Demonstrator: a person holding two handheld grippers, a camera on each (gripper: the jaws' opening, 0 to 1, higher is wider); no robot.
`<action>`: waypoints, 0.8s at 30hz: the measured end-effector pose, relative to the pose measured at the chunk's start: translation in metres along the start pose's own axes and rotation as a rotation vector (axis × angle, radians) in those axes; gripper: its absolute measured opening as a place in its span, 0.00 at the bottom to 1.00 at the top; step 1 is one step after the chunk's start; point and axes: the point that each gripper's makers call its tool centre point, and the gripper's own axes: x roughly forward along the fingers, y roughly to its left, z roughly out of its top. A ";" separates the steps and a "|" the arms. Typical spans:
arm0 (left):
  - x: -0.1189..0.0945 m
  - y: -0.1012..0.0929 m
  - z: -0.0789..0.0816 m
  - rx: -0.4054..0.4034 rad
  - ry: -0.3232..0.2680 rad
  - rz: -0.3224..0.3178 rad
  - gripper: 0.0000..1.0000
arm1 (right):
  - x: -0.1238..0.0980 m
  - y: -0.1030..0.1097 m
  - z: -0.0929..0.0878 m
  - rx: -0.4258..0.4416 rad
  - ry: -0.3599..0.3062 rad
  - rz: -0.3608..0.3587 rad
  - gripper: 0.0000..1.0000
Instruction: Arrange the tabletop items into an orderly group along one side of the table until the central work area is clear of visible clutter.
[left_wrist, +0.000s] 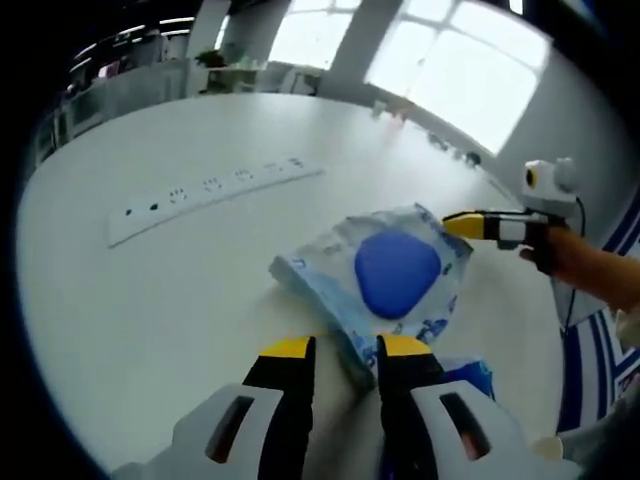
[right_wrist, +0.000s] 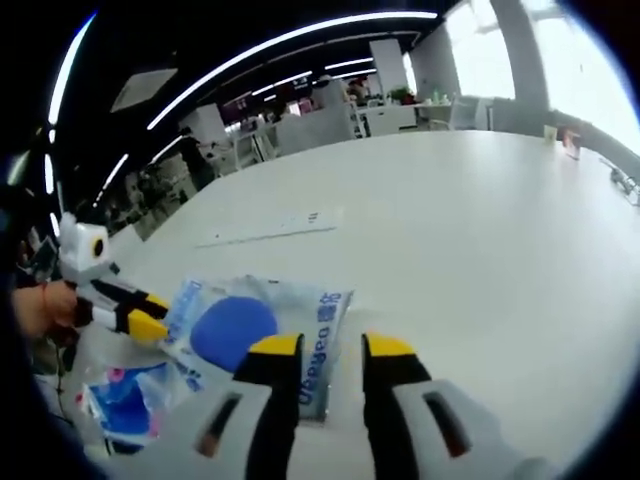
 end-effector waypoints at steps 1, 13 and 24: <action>0.000 0.000 0.000 0.003 0.003 0.000 0.20 | -0.001 0.001 0.002 0.003 -0.009 0.004 0.22; -0.008 0.003 0.008 0.020 -0.025 0.021 0.32 | -0.003 0.006 0.011 -0.022 -0.041 0.020 0.38; -0.018 0.005 0.014 0.032 -0.048 0.041 0.36 | -0.009 0.012 0.016 -0.019 -0.056 0.034 0.45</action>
